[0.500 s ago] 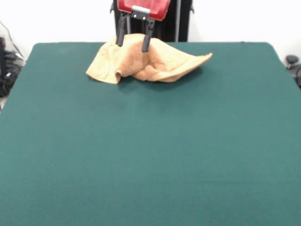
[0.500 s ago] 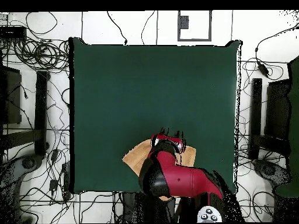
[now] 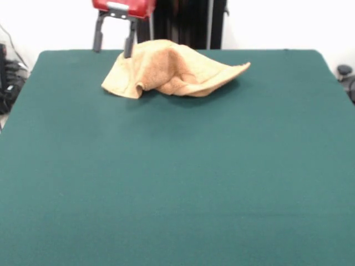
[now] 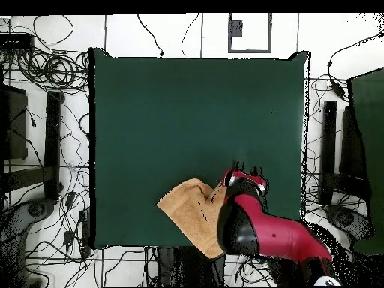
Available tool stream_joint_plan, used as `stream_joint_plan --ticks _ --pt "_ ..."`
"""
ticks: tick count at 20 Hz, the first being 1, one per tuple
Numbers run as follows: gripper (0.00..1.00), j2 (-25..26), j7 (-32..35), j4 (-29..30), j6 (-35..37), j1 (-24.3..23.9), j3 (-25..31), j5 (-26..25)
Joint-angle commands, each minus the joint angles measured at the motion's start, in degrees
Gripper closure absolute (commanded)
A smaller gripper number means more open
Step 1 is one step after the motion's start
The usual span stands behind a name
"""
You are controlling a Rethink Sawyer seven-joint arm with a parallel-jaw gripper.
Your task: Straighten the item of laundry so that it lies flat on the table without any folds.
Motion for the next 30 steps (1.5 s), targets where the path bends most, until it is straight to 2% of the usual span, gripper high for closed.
stream_joint_plan --ticks 1,3,9,19,27,30 --pt "0.00 0.3 5.9 6.8 11.7 -2.0 12.7 1.4" --pt "0.00 1.3 5.4 7.7 17.9 -4.7 15.8 4.7" --pt "0.00 3.4 1.4 7.3 24.3 -9.3 21.0 5.9" --pt "0.00 7.5 -1.2 6.2 34.4 -12.3 25.8 7.5" --pt "0.00 9.6 -0.9 5.2 34.8 -12.3 26.1 5.7" --pt "0.00 10.2 0.0 4.2 32.0 -11.2 24.8 3.7"
